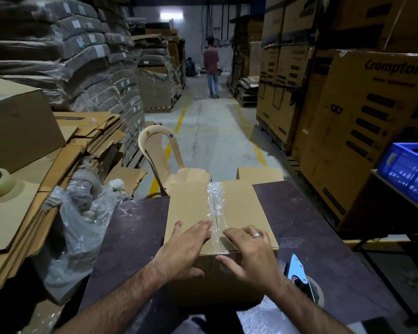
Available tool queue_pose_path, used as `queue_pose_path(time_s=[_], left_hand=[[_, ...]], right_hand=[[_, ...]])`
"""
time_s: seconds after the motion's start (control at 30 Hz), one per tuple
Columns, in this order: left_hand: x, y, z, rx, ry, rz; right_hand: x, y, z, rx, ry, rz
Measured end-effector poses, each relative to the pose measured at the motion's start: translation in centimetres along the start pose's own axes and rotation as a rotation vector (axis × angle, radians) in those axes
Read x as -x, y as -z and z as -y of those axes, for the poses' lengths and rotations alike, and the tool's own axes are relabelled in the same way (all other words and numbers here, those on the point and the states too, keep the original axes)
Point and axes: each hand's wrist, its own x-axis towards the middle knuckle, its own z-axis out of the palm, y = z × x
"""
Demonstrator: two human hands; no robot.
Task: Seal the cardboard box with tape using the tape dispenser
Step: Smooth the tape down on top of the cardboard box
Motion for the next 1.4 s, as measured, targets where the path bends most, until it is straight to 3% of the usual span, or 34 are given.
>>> queue_pose_path(time_s=[0.27,0.63,0.93,1.4], left_hand=[[0.0,-0.4,0.1,-0.011,-0.009,-0.021],[0.2,-0.5,0.0,-0.031,-0.023,-0.04],[0.3,0.0,-0.2,-0.029,-0.014,-0.026],[0.4,0.4,-0.6,-0.005,0.006,-0.003]], right_hand=[[0.7,-2.4,0.8,0.137,-0.044,-0.195],[1.7,-3.9,1.2,0.258,-0.071,-0.119],[2.0,-2.3,-1.0,0.246,0.041,-0.056],[2.7,-1.6,-2.6,0.186,0.058,-0.16]])
